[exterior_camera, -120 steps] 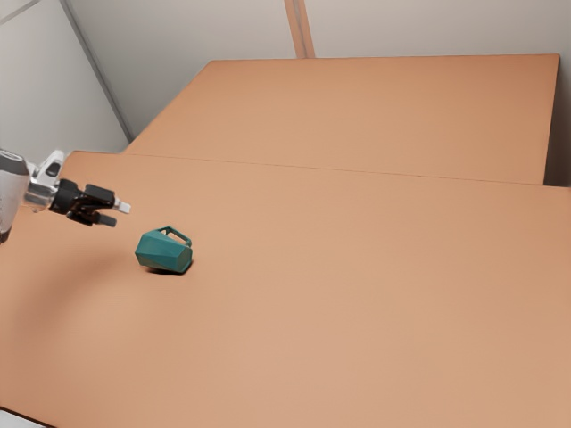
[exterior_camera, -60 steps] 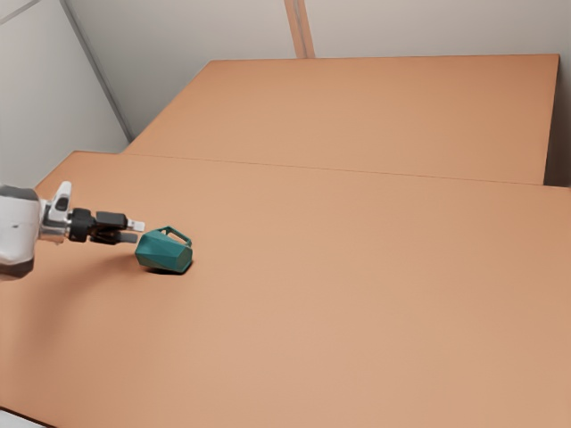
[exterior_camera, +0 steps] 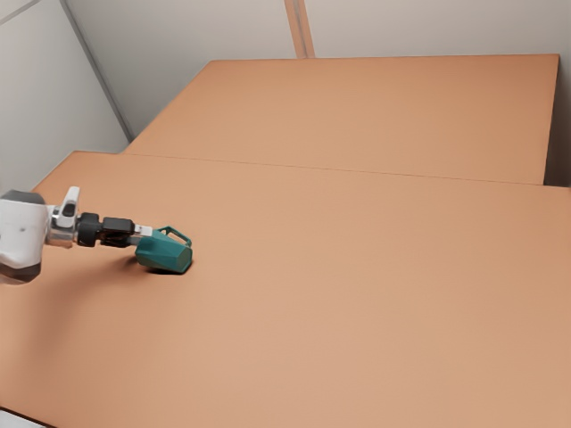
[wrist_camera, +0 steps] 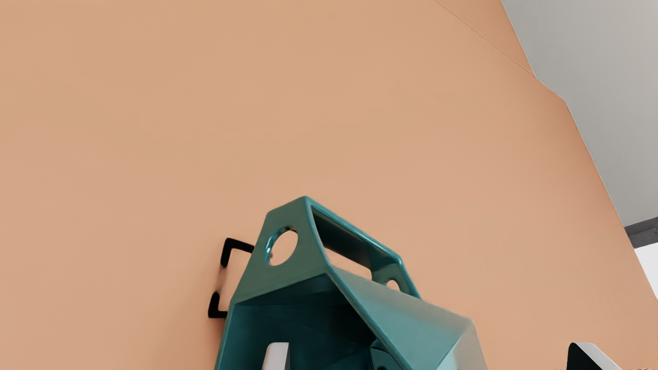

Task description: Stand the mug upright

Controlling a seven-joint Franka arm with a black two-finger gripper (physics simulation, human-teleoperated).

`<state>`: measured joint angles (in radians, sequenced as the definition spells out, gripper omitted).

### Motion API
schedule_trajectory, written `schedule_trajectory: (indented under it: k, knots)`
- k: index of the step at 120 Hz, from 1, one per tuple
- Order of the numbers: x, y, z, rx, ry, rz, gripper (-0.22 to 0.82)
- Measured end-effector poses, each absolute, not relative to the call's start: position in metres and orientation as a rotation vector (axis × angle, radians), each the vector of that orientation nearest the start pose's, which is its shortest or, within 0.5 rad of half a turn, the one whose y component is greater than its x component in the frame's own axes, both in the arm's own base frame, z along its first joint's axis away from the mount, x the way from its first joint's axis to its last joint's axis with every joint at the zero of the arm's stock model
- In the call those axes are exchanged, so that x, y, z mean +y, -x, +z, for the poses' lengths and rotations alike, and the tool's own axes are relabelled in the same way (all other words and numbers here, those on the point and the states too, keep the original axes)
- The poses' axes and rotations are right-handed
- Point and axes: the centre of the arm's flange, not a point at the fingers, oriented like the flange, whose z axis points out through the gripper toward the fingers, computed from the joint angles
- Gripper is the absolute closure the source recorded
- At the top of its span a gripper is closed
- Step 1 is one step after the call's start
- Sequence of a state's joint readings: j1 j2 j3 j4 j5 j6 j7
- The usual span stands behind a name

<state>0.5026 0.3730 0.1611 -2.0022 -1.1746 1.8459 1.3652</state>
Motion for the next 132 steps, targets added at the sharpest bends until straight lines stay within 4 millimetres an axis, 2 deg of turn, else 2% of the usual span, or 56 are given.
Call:
schedule_trajectory:
  k: [54, 65, 89, 119, 132]
  knots:
    - [0.274, -0.503, 0.269, -0.044, -2.131, 0.626, 0.02]
    - [0.271, -0.504, 0.267, -0.043, -2.126, 0.615, 0.05]
    - [0.269, -0.505, 0.267, -0.037, -2.121, 0.605, 0.26]
    - [0.269, -0.505, 0.268, -0.033, -2.119, 0.603, 0.59]
    - [0.269, -0.505, 0.270, -0.033, -2.120, 0.605, 0.68]
